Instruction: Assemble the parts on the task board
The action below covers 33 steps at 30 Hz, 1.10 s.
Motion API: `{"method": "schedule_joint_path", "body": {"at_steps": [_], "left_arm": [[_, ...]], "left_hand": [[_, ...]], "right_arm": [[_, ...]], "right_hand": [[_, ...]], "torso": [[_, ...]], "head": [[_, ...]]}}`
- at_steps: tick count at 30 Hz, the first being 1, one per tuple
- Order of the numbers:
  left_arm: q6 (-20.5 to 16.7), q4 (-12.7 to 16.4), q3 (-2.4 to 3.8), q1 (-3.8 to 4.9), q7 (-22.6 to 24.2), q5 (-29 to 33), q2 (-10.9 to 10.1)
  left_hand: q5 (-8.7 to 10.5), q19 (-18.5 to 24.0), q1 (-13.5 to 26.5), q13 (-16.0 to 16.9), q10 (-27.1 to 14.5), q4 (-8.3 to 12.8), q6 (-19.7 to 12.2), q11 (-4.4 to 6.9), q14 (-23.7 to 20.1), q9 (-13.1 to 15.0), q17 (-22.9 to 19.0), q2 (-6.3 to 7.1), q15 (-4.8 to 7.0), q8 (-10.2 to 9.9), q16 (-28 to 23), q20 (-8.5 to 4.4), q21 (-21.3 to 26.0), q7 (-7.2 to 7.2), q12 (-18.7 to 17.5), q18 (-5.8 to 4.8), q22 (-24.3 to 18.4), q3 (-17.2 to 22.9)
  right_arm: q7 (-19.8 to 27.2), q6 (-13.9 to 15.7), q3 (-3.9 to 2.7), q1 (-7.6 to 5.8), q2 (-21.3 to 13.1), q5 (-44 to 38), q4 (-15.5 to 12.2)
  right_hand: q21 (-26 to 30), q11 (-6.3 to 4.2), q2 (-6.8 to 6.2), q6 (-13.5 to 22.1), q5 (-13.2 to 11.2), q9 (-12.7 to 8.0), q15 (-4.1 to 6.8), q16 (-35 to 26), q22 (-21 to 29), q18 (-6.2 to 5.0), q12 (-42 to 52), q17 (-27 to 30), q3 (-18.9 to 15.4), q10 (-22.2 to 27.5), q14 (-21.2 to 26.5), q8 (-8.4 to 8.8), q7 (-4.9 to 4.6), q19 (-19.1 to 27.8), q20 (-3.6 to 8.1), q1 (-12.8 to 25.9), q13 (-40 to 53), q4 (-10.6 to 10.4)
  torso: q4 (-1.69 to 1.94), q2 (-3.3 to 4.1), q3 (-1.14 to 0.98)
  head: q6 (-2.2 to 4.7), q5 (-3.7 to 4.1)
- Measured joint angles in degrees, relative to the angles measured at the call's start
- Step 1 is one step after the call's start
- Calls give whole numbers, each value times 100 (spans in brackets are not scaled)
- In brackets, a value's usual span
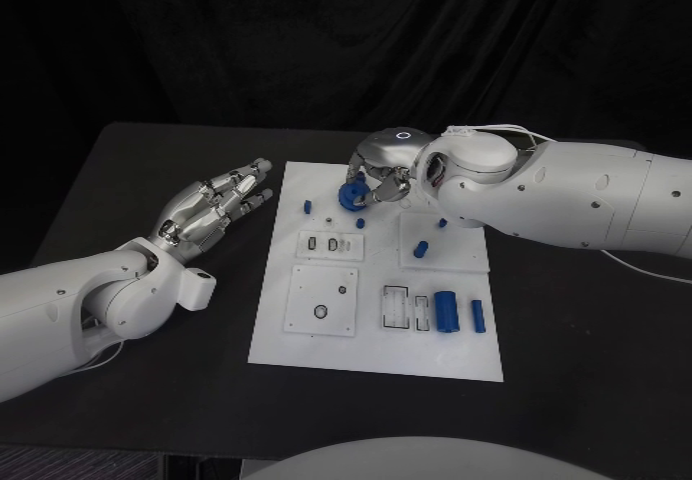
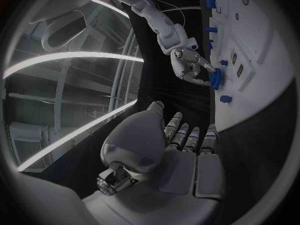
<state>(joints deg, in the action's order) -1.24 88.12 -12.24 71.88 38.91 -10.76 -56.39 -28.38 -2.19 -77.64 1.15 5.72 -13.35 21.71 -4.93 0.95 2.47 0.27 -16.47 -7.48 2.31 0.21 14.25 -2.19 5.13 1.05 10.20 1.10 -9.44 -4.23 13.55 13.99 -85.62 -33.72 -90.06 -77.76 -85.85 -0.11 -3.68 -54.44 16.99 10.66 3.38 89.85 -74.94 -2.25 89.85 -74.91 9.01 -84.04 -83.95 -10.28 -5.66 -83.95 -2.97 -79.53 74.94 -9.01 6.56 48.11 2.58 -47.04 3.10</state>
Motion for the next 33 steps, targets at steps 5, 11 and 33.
{"method": "schedule_joint_path", "body": {"at_steps": [5,11,33], "left_arm": [[6,-3,0,0,0,0,0],[18,8,0,-1,0,0,7],[62,-15,0,-6,0,0,23]], "left_hand": [[-23,0,0,0,0,16,0,0,0,0,0,0,0,0,0,0,0,0,0,0,0,16],[-44,-21,0,0,0,32,0,0,21,0,6,0,-21,0,0,21,0,0,0,0,-1,32],[-67,-21,-46,0,0,71,41,0,42,5,11,0,-42,0,0,21,-23,41,0,0,3,71]], "right_arm": [[24,-33,-4,4,31,2,40],[52,-65,-5,10,68,5,91],[31,-106,12,36,104,0,215]], "right_hand": [[22,0,13,177,0,103,0,0,0,0,0,0,18,0,0,114,21,0,0,7,0,-17],[90,0,65,472,1,509,0,0,0,0,0,0,83,0,0,365,5,0,0,-31,0,17],[385,0,105,1068,143,190,0,-1,1,0,0,0,350,0,0,646,56,0,0,-77,-1,111]], "torso": [[-8,0,0],[-12,-1,-3],[-8,-3,-2]], "head": [[-10,-2],[-25,-7],[-44,-9]]}}
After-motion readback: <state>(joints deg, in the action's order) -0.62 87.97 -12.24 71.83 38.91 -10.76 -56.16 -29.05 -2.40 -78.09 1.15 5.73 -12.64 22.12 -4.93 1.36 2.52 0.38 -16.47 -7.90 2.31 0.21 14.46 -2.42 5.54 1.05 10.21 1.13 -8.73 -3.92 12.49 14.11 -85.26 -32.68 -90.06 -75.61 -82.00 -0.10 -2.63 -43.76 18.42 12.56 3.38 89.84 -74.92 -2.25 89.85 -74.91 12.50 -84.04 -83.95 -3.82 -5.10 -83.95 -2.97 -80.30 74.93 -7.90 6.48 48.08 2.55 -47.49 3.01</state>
